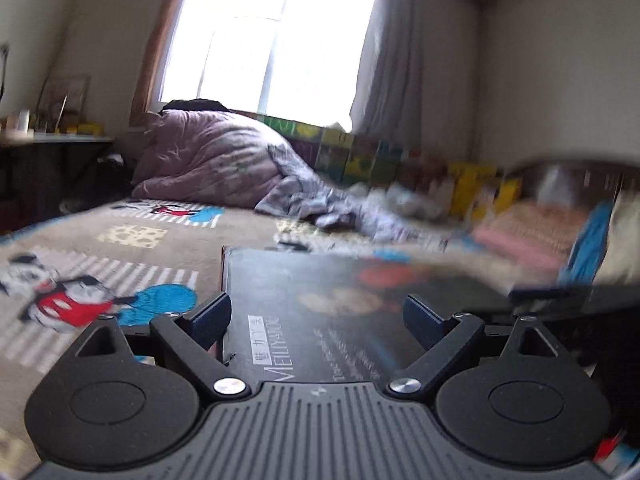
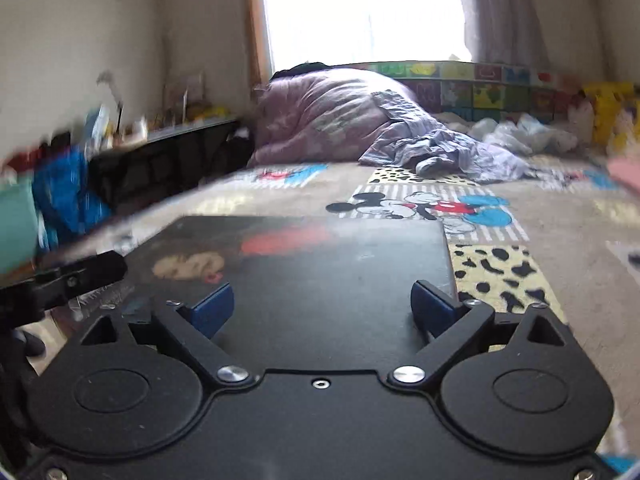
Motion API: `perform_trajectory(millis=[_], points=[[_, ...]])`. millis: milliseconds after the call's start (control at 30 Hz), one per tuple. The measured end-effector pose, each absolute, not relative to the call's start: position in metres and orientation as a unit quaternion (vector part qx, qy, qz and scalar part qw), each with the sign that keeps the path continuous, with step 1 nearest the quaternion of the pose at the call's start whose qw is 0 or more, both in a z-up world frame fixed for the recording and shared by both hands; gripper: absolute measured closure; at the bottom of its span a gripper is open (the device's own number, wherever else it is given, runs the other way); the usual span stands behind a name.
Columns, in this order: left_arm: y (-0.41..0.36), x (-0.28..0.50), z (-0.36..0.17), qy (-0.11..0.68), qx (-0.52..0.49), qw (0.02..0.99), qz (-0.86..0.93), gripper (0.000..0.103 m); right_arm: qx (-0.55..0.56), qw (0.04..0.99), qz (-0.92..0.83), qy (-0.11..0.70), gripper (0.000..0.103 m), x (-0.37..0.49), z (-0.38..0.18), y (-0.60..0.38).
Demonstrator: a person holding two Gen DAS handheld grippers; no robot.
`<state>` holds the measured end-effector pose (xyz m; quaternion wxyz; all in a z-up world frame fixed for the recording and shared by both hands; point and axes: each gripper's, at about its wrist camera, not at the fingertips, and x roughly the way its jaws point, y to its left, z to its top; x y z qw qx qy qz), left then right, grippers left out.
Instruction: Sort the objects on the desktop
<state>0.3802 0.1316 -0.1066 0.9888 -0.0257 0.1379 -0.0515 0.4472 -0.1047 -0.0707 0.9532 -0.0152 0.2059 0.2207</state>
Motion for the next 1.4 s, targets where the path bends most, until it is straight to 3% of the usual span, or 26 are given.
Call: perform_trajectory(millis=[233,600,1400], points=[[0.111,0.371,-0.104,0.154,0.011,0.988,-0.026,0.009,-0.053,0.942,0.218,0.249,0.001,0.446,-0.062,-0.100],[0.089,0.310,-0.084,0.212,-0.025,0.977,0.002,0.009,-0.050,0.933,0.170,0.314,0.001,0.348,-0.063,-0.118],[0.007,0.158,-0.050,0.237,0.040,0.970,0.038,0.009,-0.006,0.953,0.104,0.286,0.001,0.191,-0.043,-0.187]])
